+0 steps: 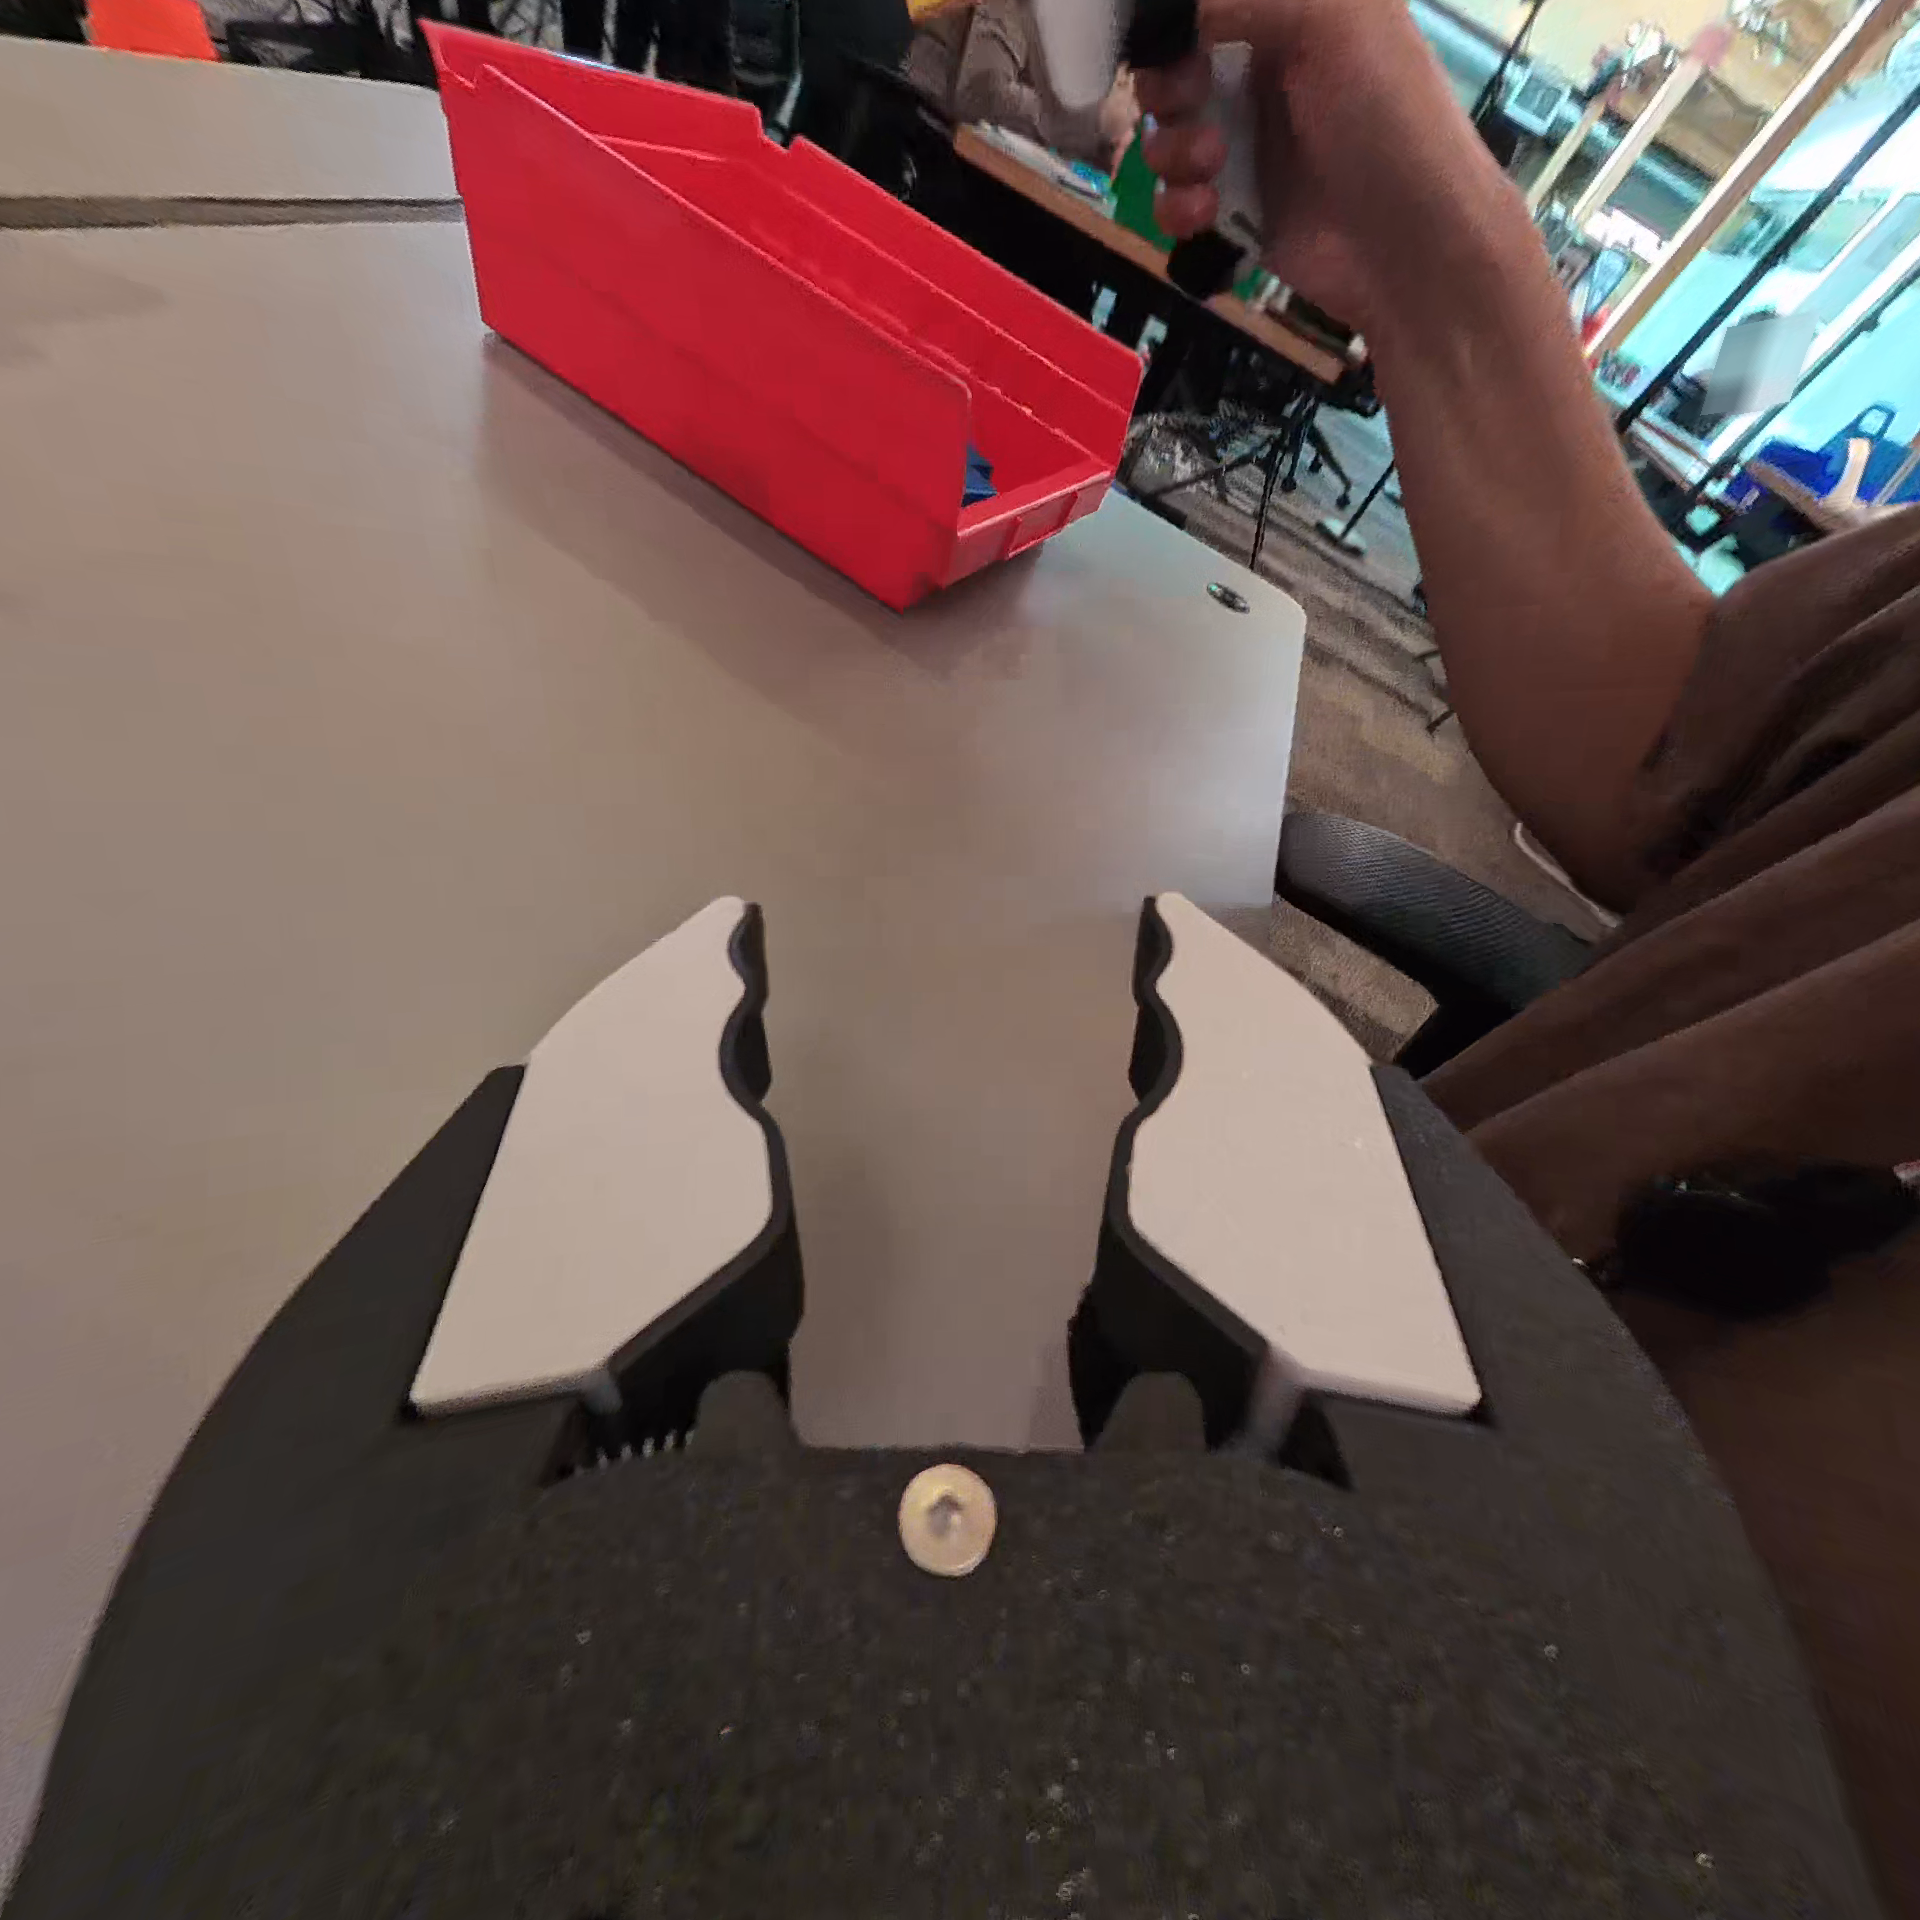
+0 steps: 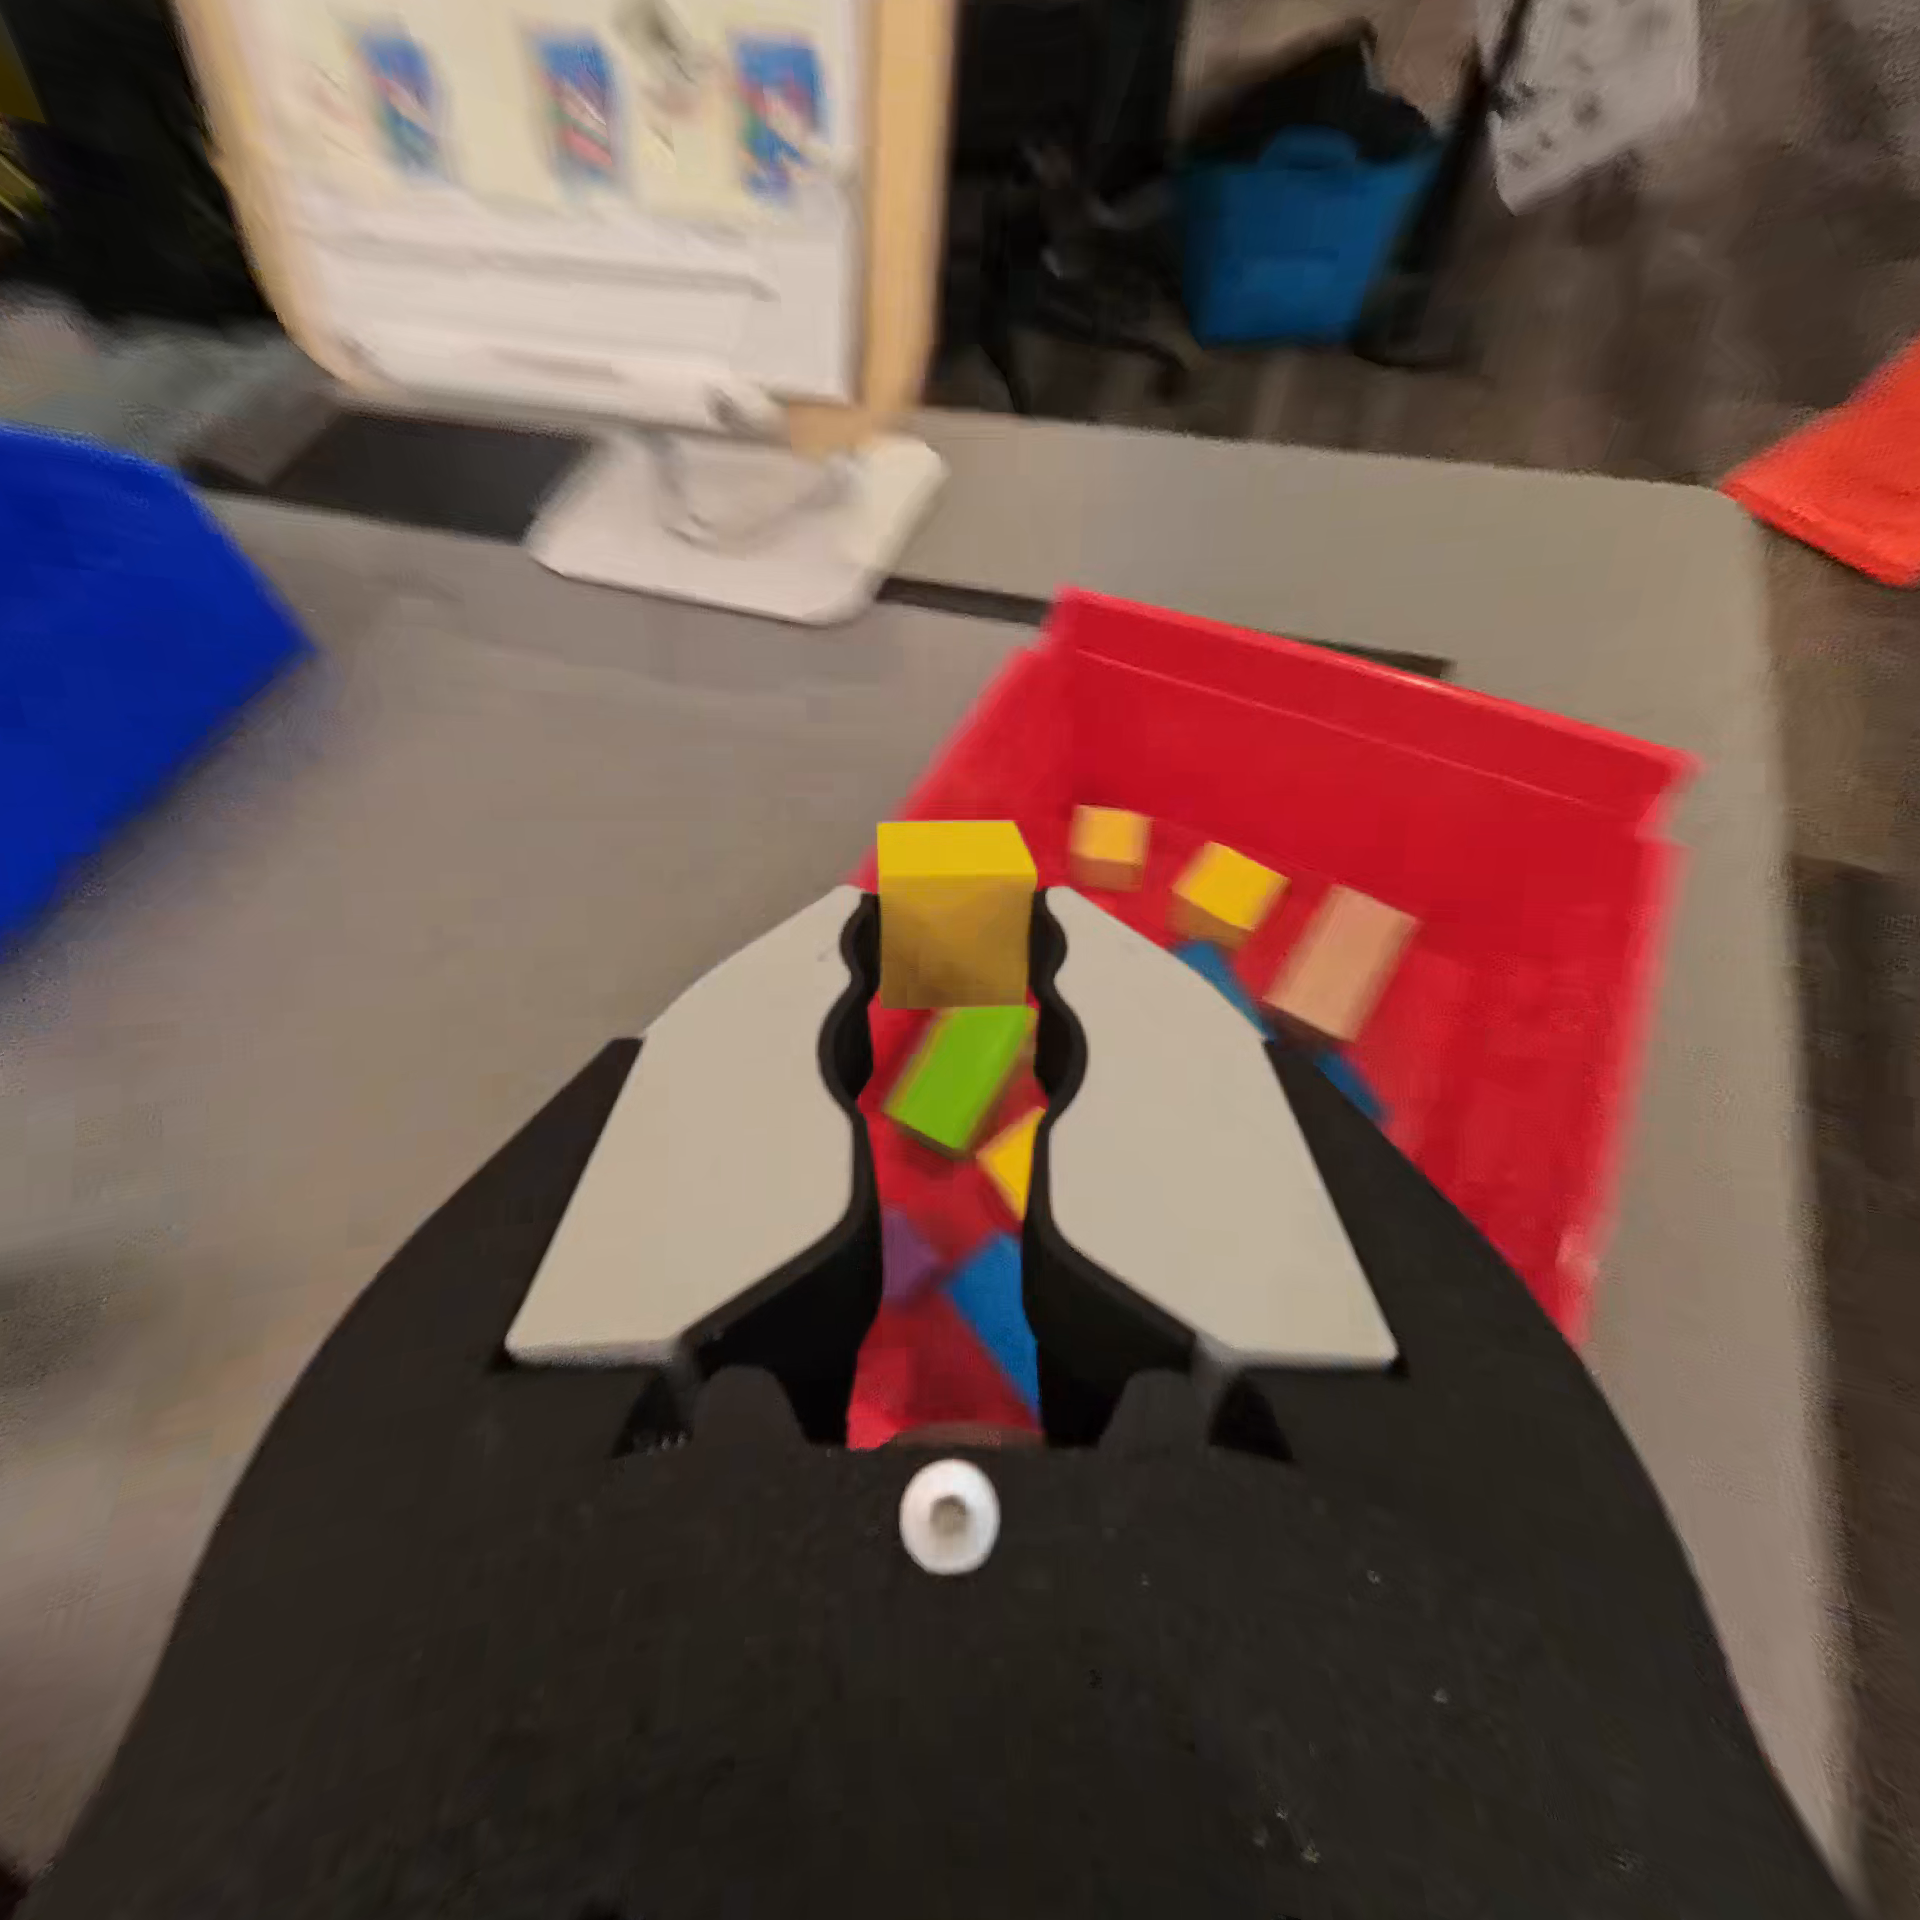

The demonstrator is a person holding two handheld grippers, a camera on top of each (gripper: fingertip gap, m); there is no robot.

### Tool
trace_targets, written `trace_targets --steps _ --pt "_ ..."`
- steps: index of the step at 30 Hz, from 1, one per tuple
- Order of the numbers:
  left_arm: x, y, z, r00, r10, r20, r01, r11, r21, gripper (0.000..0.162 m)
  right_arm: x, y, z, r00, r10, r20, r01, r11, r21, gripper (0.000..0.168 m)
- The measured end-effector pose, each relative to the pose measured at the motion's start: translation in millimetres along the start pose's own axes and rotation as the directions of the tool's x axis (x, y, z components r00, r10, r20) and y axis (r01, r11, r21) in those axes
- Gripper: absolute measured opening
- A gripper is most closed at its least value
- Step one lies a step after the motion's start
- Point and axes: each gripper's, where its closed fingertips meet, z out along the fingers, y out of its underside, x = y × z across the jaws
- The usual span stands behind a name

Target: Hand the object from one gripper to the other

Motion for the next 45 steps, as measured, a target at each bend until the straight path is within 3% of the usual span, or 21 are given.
trace_targets --steps 3,8,13,18,26,29,31,33,36,38,42,45 --pt "3.9 4.6 0.2 0.999 -0.039 -0.001 0.039 0.998 0.041 0.062 45.6 11.7 31.4 0.991 -0.096 -0.091 0.08 0.984 -0.162 0.027" --pt "4.2 3.7 -4.2 0.999 -0.036 -0.017 0.037 0.998 0.054 0.062 65.3 35.4 106.2 0.996 -0.089 -0.016 0.076 0.923 -0.378 0.028" --pt "-0.8 5.0 -9.9 1.0 -0.031 0.002 0.03 0.998 0.051 0.061 67.5 56.5 153.4 0.996 -0.084 0.034 0.088 0.827 -0.555 0.028" --pt "-2.3 4.7 -14.6 1.0 -0.015 0.019 0.014 0.999 0.051 0.061 78.8 83.5 159.0 0.986 -0.164 -0.004 0.113 0.702 -0.703 0.027" --pt "-1.0 4.7 -12.7 1.0 -0.023 -0.009 0.023 0.999 0.046 0.061 78.1 104.4 164.7 0.971 -0.234 0.057 0.191 0.603 -0.775 0.028" --pt "-1.7 5.7 -13.1 1.0 -0.016 0.0 0.016 0.999 0.043 0.062 80.8 102.5 164.7 0.968 -0.246 0.05 0.194 0.608 -0.77 0.035" --pt "-4.8 4.2 -15.9 1.0 -0.01 0.023 0.008 0.998 0.056 0.064 81.5 86.7 152.7 0.967 -0.252 0.025 0.189 0.654 -0.732 0.046" --pt "-10.0 0.3 -21.8 0.999 -0.002 0.055 -0.003 0.997 0.076 0.067 78.1 54.9 129.6 0.97 -0.242 -0.028 0.173 0.765 -0.62 0.045" --pt "-23.1 -11.0 -41.6 0.989 0.018 0.149 -0.035 0.993 0.114 0.072 70.7 5.3 72.7 0.968 -0.213 -0.134 0.155 0.924 -0.348 0.045" --pt "-35.0 -22.8 -65.1 0.966 0.044 0.254 -0.08 0.988 0.133 0.073 60.2 -11.9 28.4 0.968 -0.159 -0.195 0.133 0.981 -0.14 0.045" --pt "-60.3 -40.4 -127.8 0.887 0.009 0.462 -0.11 0.975 0.192 0.073 28.3 9.7 -39.9 0.973 -0.01 -0.229 0.06 0.975 0.214 0.046" --pt "-95.3 -14.8 -174.3 0.769 -0.084 0.634 -0.034 0.985 0.171 0.067 -0.6 63.8 -54.1 0.973 0.129 -0.189 -0.053 0.931 0.36 0.048"
